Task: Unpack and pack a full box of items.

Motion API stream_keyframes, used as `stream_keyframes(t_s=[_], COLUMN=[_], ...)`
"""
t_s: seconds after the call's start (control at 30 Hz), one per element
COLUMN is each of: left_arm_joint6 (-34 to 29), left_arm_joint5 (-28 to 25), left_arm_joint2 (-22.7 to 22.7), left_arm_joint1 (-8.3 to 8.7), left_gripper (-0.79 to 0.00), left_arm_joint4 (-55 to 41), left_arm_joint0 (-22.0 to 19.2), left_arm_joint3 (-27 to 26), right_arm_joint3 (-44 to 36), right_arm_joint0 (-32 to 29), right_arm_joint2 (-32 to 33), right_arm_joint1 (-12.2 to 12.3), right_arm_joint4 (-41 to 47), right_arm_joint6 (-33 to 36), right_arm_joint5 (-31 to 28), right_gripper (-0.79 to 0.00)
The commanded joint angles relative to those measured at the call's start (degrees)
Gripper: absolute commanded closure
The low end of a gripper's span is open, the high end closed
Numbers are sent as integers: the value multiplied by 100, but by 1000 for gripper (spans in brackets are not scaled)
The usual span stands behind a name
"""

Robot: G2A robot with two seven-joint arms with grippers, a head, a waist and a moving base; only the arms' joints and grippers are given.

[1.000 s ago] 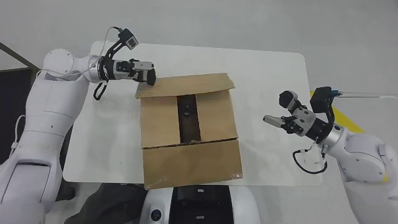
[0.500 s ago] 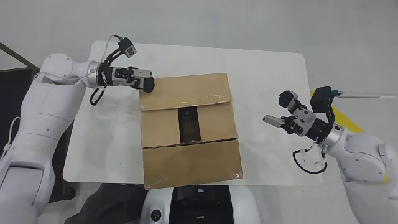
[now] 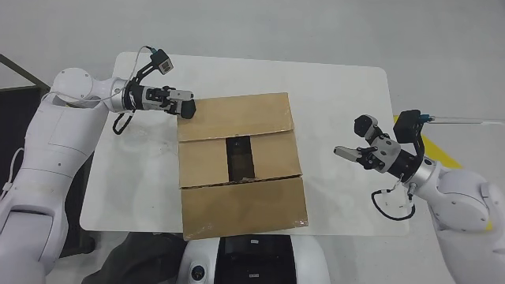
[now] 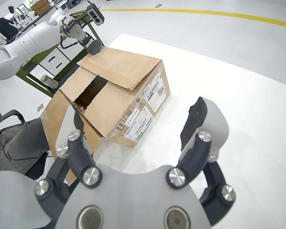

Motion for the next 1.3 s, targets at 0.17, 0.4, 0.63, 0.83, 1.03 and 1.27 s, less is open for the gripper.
stream_keyframes(t_s=[0.17,0.4,0.63,0.83,1.03,1.27], left_arm_joint6=[0,0,0,0,0,0], left_arm_joint5=[0,0,0,0,0,0], left_arm_joint2=[0,0,0,0,0,0], left_arm_joint1=[0,0,0,0,0,0], left_gripper=[-785,-785,-785,-785,-785,-785], left_arm_joint4=[0,0,0,0,0,0], left_arm_joint0=[0,0,0,0,0,0], left_arm_joint3=[0,0,0,0,0,0], right_arm_joint3=[0,0,104,97,1,50], right_arm_joint0=[0,0,-46,-313,-775,-1018], right_arm_joint2=[0,0,-116,111,183,129], right_arm_joint1=[0,0,39,108,159,215], right_arm_joint4=[0,0,1040,2037,2885,3458], right_arm_joint6=[0,0,610,1231,1829,2543], right_arm_joint5=[0,0,78,367,558,716], right_gripper=[-785,-785,-785,-785,-785,-785])
